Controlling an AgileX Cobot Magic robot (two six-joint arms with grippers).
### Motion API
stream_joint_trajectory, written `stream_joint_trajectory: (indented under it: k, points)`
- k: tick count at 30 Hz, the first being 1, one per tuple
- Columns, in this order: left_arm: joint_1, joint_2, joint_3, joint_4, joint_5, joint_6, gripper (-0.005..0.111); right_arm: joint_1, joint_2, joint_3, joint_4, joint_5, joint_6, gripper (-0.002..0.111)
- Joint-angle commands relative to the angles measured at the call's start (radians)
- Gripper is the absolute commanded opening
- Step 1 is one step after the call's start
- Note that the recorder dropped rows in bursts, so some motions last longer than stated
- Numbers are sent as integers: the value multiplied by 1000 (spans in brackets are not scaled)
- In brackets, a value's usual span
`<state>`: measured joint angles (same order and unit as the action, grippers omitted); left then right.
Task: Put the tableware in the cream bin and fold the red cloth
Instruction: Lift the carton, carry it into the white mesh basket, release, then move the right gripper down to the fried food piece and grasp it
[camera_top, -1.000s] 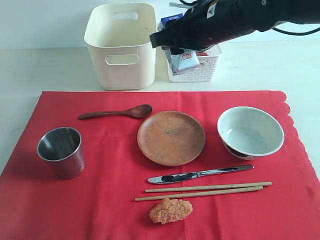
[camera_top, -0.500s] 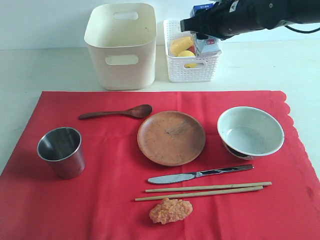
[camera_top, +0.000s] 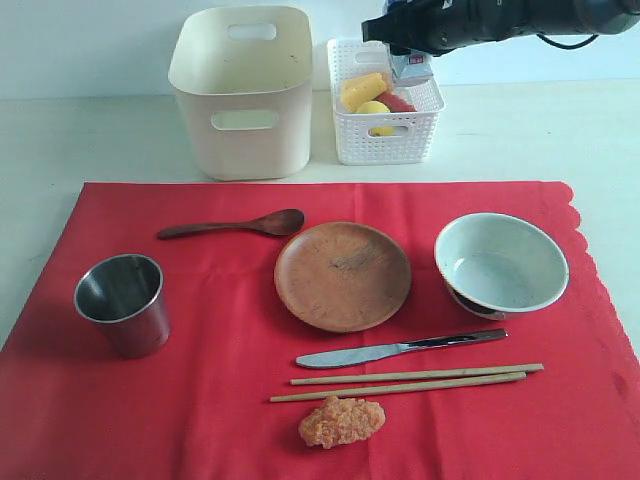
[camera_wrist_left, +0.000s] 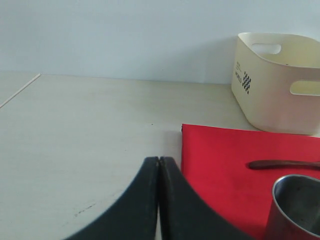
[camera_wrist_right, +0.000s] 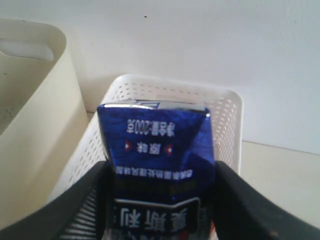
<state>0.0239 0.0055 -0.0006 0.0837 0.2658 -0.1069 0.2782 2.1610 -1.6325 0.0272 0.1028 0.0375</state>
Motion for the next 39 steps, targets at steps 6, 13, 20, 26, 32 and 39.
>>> stream_joint_trajectory:
  k: [6,13,20,26,32,39]
  points:
    - [-6,-5,1,-5,-1,-1,3,-10,59,-62,-9,-45,-10,2]
    - [-6,-5,1,-5,-1,-1,3,-10,71,-62,-9,-45,-7,31]
    - [-6,-5,1,-5,-1,-1,3,-10,71,-62,-9,-47,-7,58]
    - [-6,-5,1,-5,-1,-1,3,-10,62,-62,-1,-6,44,72]
    - [-6,-5,1,-5,-1,-1,3,-10,-13,-62,-1,124,45,72]
    - [-6,-5,1,-5,-1,-1,3,-10,-155,-62,-5,270,39,67]
